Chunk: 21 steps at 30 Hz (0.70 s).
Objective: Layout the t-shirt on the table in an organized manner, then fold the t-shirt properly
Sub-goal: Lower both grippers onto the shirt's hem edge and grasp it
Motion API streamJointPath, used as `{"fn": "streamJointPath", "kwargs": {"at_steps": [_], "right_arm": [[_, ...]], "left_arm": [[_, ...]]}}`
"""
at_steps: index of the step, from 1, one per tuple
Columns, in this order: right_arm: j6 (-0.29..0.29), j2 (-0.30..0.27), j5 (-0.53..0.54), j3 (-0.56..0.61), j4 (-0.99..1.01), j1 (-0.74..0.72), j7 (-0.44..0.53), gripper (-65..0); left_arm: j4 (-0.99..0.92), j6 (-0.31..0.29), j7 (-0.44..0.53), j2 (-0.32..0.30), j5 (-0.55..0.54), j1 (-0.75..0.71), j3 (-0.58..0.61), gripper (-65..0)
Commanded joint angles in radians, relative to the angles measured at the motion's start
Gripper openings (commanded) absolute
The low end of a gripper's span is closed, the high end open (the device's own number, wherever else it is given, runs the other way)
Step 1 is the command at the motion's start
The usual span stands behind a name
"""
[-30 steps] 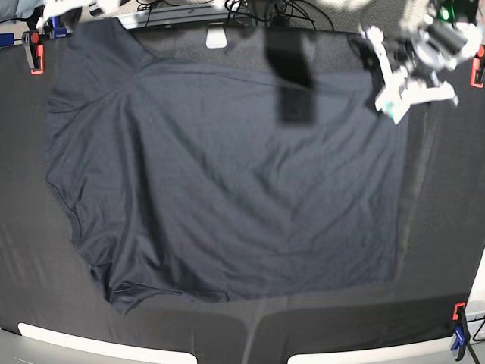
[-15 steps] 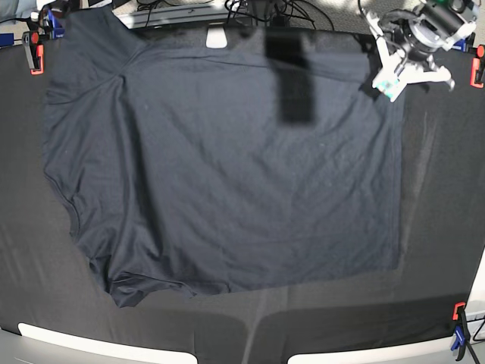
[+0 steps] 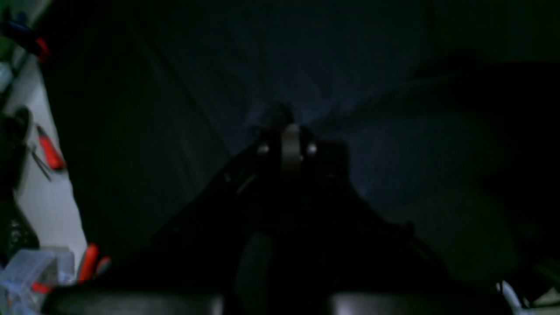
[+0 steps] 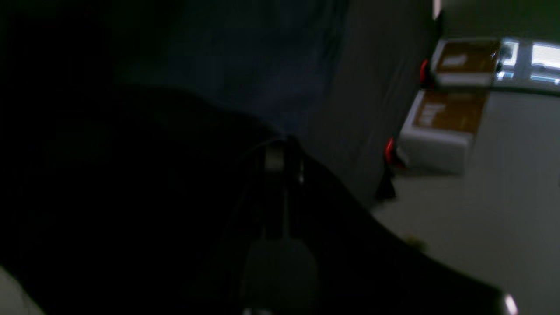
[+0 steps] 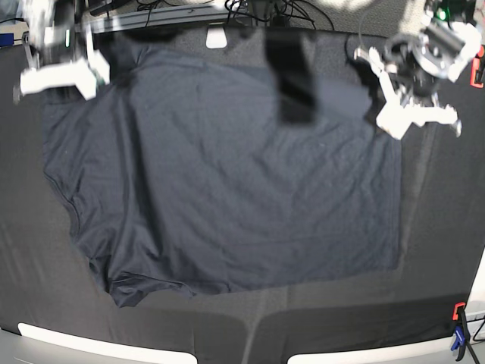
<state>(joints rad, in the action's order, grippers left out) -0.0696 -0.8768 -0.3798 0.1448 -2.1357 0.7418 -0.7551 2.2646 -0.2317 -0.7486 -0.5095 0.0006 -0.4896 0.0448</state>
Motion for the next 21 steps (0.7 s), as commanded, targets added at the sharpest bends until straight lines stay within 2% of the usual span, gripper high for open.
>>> {"fn": "streamJointPath", "kwargs": {"at_steps": [1,5,11,14,18,21], "right_arm": [[0.005,-0.013,0.008,-0.008,-0.014,-0.033,0.013,-65.0],[0.035,-0.012,0.072,-0.008,0.0,-0.169,0.023,-65.0],[0.079,0.005,0.151,-0.008,0.044,-0.33,0.045,-65.0],[0.104,0.045,0.204,-0.008,0.091,-0.402,0.084,-65.0],[0.173,0.114,0.276,-0.007,0.184,-0.498,0.138,-65.0],[0.193,0.16,0.291,-0.007,0.262,-0.565,0.162,-65.0]], "left_arm": [[0.016,0.027,0.022,-0.008,0.006,0.013,-0.006,-65.0],[-0.021,0.085,0.047,-0.008,0.007,0.048,-0.006,-65.0],[-0.188,0.087,0.077,0.013,-0.009,0.116,-0.006,-65.0],[-0.25,0.087,0.109,0.035,-0.009,0.15,-0.006,-65.0],[-0.286,0.087,0.174,0.067,-0.012,0.192,-0.006,-65.0],[-0.32,0.087,0.211,0.08,-0.012,0.213,-0.006,-65.0]]}}
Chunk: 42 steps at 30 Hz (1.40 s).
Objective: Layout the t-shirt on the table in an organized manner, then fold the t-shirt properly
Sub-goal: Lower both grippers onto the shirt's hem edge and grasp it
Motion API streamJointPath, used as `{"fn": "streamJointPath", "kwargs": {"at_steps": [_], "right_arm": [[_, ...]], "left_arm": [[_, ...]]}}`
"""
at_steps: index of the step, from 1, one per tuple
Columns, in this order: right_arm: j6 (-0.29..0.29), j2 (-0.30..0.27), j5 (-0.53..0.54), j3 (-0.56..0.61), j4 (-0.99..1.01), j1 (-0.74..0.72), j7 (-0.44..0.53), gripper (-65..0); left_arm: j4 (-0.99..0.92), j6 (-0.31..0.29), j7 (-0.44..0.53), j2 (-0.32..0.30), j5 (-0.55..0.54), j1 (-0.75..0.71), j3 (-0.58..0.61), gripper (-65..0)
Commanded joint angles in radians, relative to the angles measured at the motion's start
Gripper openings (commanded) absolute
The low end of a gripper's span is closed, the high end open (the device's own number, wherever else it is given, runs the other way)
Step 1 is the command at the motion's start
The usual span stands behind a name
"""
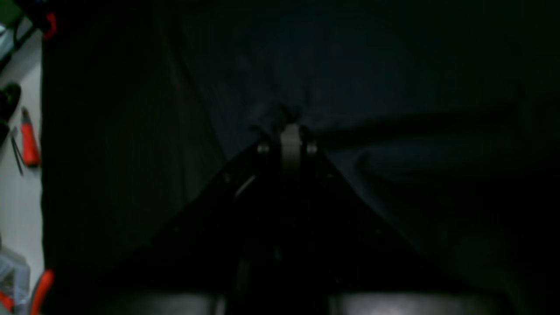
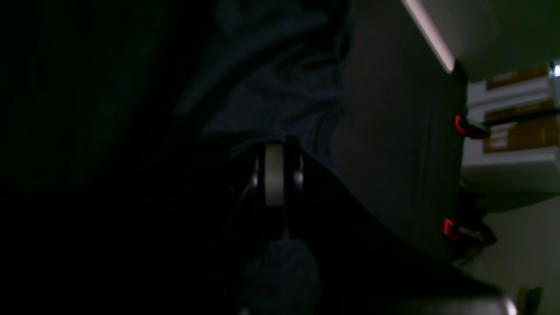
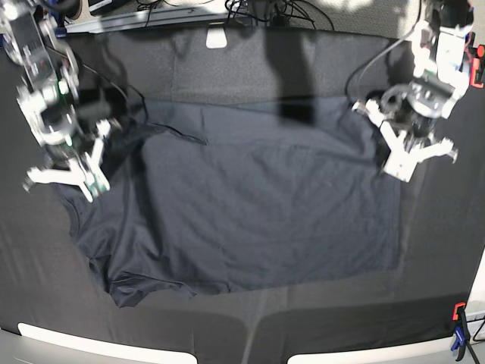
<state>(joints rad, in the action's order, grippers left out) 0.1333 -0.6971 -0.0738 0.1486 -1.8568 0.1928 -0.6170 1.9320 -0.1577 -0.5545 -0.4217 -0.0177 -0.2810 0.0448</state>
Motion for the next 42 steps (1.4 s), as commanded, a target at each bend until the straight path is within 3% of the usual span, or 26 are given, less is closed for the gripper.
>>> {"fn": "streamJointPath", "kwargs": {"at_steps": [1,6,15,24,31,42], "right_arm": [[0.003,-0.007,-0.014,-0.011,0.003,-0.038,0.03,-65.0],[0.108,0.053,-0.014,-0.011,0.058,-0.145,0.03,-65.0],[0.191,0.134,0.063,-0.011,0.153,-0.309,0.029,-65.0],[0.198,0.157,0.043,-0.011,0.383,-0.457,0.027,-65.0],[0.198,0.154,0.026,-0.011,0.439,-0.514,0.005,-65.0],[0.256,0.178,0.082,-0.011,0.439,-0.514,0.024,-65.0]], "left_arm": [[-0.006,0.013,0.032,-0.008,0.006,0.01,-0.006,-65.0],[-0.104,0.013,0.056,-0.008,0.01,0.045,-0.006,-65.0],[-0.183,0.013,0.059,-0.008,0.01,0.123,-0.006,-65.0],[-0.183,0.014,0.054,-0.008,0.021,0.132,-0.006,-65.0],[-0.183,0.182,-0.021,-0.01,0.107,0.132,-0.006,-65.0],[-0.183,0.18,0.101,-0.011,0.034,0.132,-0.006,-65.0]]}}
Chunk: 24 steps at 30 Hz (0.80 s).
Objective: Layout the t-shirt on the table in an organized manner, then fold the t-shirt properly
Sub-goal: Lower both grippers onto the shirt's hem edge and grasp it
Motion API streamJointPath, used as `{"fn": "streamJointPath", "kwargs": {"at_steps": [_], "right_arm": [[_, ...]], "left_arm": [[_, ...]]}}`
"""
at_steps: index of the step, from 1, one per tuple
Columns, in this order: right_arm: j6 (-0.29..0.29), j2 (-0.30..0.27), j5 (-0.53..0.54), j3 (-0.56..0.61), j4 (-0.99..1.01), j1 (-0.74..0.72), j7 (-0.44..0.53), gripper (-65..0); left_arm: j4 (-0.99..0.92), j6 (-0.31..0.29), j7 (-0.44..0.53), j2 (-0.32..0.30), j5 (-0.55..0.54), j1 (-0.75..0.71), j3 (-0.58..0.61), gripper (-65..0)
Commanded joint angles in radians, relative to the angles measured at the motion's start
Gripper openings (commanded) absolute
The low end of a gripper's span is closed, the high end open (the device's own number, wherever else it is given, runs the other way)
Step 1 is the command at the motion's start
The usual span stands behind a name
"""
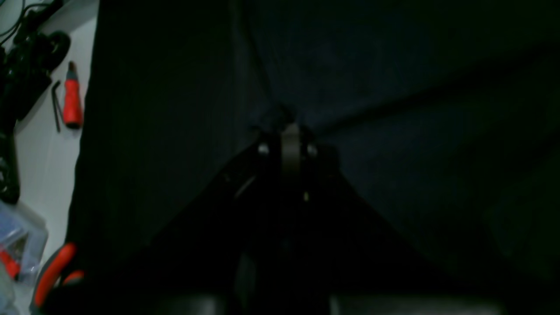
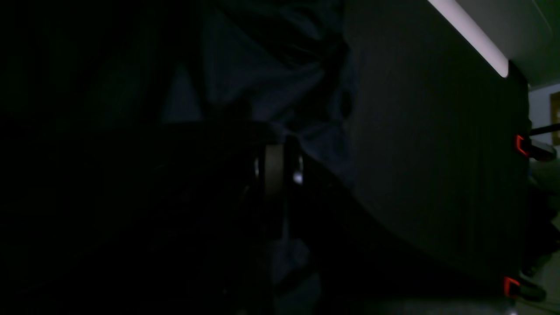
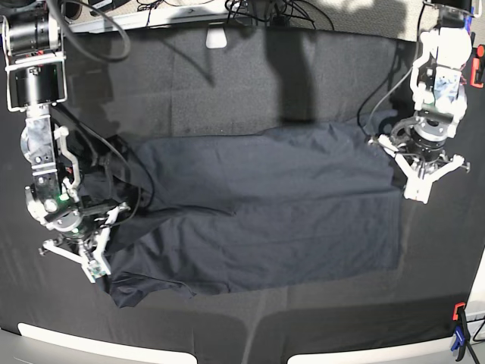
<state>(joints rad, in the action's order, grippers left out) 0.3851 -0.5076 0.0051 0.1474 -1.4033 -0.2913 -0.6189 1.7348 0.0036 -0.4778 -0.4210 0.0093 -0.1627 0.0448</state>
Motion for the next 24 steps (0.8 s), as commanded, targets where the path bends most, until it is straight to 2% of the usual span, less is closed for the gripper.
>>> {"fn": "streamJointPath", "kwargs": {"at_steps": [1,8,17,18,19,20,22,24], "right_arm": [[0.005,-0.002,0.002,-0.01,-0.014,-0.03,0.028,-65.0],[0.005,0.066,-0.005,-0.01,-0.014,-0.03,0.044,-65.0],[0.004,0.073,-0.028,-0.01,-0.014,-0.049,0.048,-65.0],[0.004,0.073,-0.028,-0.01,-0.014,-0.054,0.049,-65.0],[0.004,0.073,-0.028,-0.01,-0.014,-0.058,0.05,-65.0],[0.004,0.073,-0.028,-0.01,-0.014,-0.063,0.055,-63.7],[0.004,0.073,-0.029,-0.01,-0.014,-0.069,0.081,-48.9],[-0.004,0.074,-0.031,-0.01,-0.014,-0.074,0.106,-39.1]], "left_arm": [[0.014,0.018,0.037,-0.011,0.008,0.014,-0.006,-65.0],[0.014,0.019,0.037,-0.011,0.008,0.013,-0.006,-65.0],[0.014,0.019,0.038,-0.011,0.008,0.014,-0.006,-65.0],[0.014,0.019,0.038,-0.011,0.008,0.014,-0.006,-62.4],[0.014,0.019,0.039,-0.011,0.009,0.014,-0.006,-56.2],[0.014,0.019,0.039,-0.011,0.009,0.014,-0.006,-50.0],[0.014,0.024,0.038,-0.011,0.011,0.014,-0.006,-41.3],[0.014,0.027,0.037,-0.011,0.026,0.014,-0.006,-39.8]]}}
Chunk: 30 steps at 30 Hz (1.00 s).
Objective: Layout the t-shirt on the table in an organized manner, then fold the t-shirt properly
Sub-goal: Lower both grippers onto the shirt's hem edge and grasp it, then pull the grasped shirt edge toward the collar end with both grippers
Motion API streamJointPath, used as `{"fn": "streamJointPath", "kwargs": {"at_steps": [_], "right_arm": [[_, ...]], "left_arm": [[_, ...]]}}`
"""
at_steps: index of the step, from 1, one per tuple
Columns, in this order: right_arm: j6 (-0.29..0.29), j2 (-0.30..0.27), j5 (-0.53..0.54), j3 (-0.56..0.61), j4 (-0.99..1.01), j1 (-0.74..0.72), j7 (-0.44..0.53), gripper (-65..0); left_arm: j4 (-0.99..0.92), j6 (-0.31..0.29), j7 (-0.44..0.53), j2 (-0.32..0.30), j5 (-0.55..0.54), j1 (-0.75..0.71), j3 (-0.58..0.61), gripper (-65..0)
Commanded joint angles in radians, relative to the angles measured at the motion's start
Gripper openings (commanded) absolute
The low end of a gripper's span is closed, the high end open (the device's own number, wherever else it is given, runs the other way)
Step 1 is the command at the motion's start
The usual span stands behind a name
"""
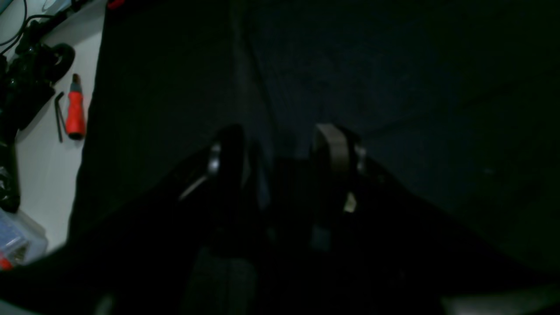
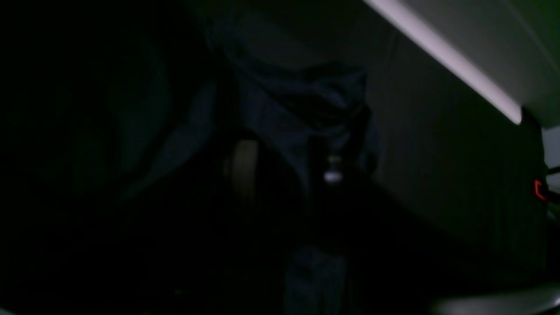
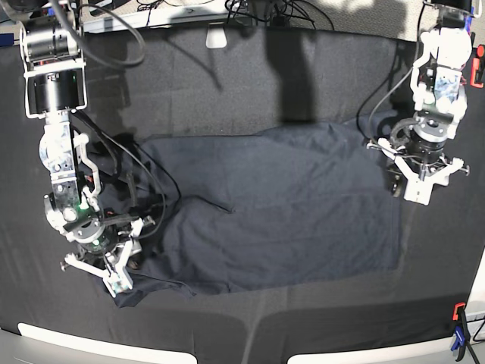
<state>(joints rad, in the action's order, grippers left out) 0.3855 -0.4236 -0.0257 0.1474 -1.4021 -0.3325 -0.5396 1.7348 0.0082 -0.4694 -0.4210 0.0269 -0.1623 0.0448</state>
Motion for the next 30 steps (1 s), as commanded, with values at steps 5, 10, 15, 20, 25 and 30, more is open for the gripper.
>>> {"fn": "streamJointPath", "kwargs": {"at_steps": [5,10,15,20,25,30], "right_arm": [[-0.058,0.004,0.0,-0.01,-0.015,-0.045,0.046,-37.0],[-0.078,0.039,0.004,-0.01,-0.015,-0.081,0.043,-37.0],[-0.076,0.077,0.003,-0.01,-0.017,-0.127,-0.125,-37.1],[0.07,0.017,0.073,-0.01,-0.087,-0.113,-0.186,-37.2],[0.13,-0.077,0.176,-0.01,-0.232,-0.069,-0.339,-37.2],[0.132,-0.159,0.186,-0.01,-0.362,0.039,-0.348,-37.2]], "left_arm": [[0.014,0.023,0.029,-0.011,0.025,0.014,-0.006,-39.8],[0.014,0.023,0.03,-0.011,0.025,0.014,-0.006,-39.8],[0.014,0.023,0.026,-0.011,0.025,0.013,-0.006,-39.8],[0.014,-0.06,-0.01,-0.014,0.051,0.016,-0.006,-39.8],[0.058,-0.371,-0.146,-0.044,-0.049,0.007,-0.003,-39.8],[0.221,-0.492,-0.246,-0.066,-0.118,-0.094,-0.003,-39.8]]}}
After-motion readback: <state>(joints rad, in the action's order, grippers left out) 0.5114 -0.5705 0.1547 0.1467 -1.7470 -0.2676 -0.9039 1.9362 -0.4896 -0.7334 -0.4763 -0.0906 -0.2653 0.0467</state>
